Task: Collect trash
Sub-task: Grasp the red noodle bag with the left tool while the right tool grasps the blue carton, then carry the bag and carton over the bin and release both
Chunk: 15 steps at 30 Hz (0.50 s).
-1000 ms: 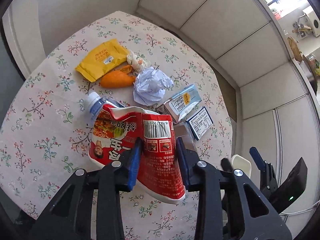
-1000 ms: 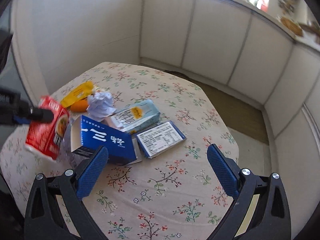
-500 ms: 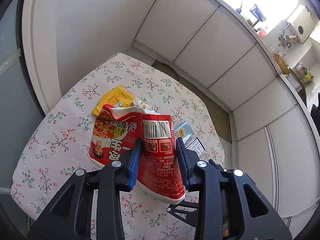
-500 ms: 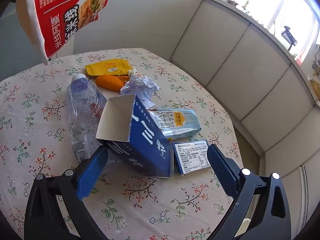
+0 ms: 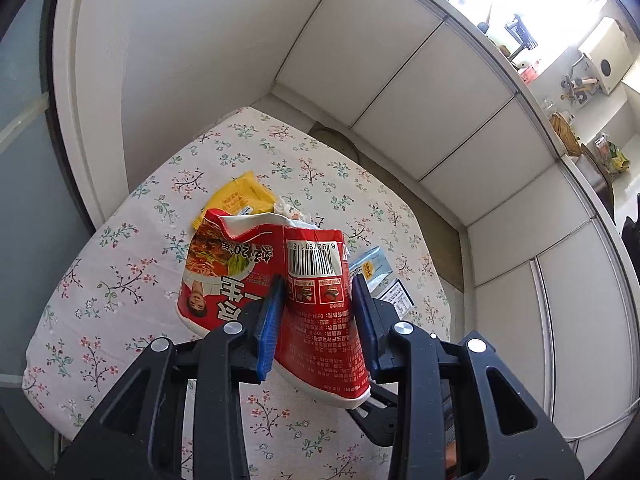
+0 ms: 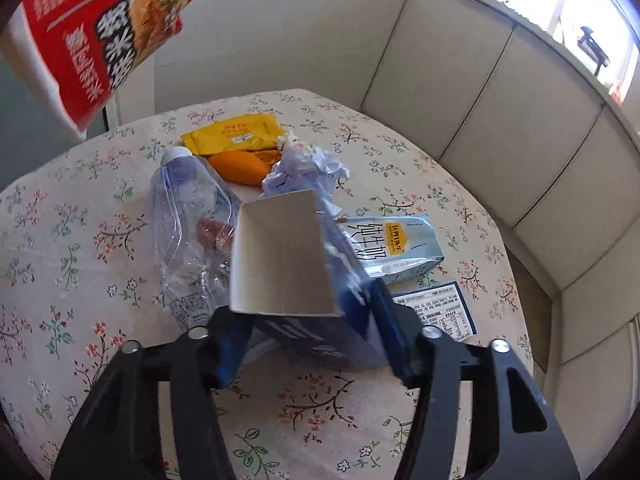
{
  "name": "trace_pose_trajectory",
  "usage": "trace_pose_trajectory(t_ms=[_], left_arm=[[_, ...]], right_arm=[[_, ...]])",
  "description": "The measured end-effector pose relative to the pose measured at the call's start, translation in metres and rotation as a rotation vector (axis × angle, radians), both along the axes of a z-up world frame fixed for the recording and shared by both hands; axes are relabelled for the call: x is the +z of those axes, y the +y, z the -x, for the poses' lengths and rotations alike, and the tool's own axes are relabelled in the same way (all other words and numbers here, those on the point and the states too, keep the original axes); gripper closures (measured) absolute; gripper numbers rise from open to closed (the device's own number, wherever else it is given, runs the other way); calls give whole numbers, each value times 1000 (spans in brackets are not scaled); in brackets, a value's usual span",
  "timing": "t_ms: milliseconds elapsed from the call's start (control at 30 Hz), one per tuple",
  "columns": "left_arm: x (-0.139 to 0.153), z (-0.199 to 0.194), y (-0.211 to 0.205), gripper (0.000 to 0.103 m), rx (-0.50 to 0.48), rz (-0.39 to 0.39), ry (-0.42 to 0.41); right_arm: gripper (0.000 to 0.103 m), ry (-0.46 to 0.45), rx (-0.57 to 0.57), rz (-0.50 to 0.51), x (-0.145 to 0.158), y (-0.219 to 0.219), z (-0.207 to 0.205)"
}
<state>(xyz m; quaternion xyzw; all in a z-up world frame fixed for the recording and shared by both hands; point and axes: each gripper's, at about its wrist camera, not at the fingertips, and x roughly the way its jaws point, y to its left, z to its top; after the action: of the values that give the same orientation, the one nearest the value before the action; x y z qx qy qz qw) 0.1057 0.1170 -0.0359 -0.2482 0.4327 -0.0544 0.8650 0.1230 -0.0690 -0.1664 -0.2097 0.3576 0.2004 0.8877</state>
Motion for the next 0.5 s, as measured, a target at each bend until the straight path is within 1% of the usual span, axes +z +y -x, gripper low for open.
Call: trace_pose_trajectory(t_ms=[67, 267, 367, 500], left_arm=[[0, 0, 0, 70, 5, 0, 2], [1, 1, -3, 70, 10, -10, -5], [3, 2, -3, 70, 10, -13, -16], [6, 1, -8, 70, 0, -12, -32]], right_arm=[[63, 42, -33, -57, 5, -8, -6], [64, 72, -76, -176, 21, -25, -6], [64, 51, -86, -246, 38, -31, -4], [64, -6, -87, -289, 60, -34, 3]])
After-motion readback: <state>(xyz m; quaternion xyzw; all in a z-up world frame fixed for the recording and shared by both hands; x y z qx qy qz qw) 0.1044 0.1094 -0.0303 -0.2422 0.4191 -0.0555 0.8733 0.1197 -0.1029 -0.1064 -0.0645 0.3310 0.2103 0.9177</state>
